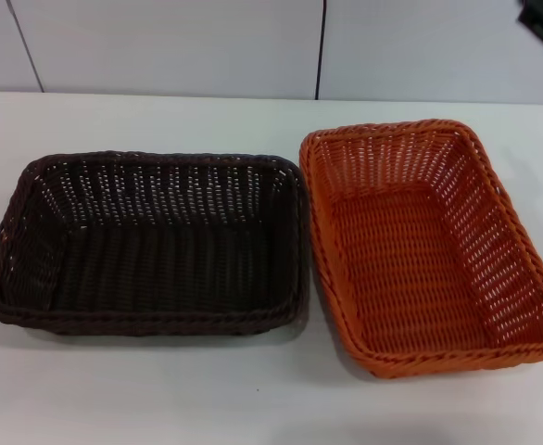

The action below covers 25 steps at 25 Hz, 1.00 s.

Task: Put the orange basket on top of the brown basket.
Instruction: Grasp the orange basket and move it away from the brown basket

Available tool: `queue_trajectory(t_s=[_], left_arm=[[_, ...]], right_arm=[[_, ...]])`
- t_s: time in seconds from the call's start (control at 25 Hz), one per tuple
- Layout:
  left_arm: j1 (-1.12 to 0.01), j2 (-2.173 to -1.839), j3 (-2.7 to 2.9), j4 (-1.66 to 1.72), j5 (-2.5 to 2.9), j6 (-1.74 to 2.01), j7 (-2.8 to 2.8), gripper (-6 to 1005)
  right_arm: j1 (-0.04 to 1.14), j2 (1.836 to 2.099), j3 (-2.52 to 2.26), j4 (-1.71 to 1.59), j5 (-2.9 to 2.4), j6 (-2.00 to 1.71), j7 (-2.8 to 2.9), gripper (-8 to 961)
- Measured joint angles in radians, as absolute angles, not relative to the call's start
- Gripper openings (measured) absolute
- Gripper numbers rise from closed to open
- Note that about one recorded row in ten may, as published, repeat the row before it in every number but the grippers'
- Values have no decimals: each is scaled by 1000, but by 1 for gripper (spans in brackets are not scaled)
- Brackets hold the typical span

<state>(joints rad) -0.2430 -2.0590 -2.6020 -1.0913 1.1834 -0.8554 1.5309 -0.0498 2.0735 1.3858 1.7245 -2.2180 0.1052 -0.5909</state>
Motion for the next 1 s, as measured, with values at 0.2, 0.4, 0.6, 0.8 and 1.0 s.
queue_trajectory(t_s=[0.2,0.4,0.6,0.8,1.0], left_arm=[[-233,-2059,-2602,-1082,1180,-863,1524,751],[-225,-2059,-2595,-1062,1179,-876,1505,752],[-226,-2058,-2592,-1057,1178,-876,1502,752],[-225,-2057,-2592,-1052,1178,-876,1468,752],[-225,-2057,-2598,-1032,1178,-877,1452,752]], right_arm=[[-10,2074,1504,1798,-2218,416,-588,778],[82,2072,1635,1817,-2215,723,-567,777],[198,2069,1718,1823,-2260,989,-567,776],[292,2068,1719,1827,-2321,1169,-579,776],[345,2068,1698,1834,-2323,1247,-621,775]])
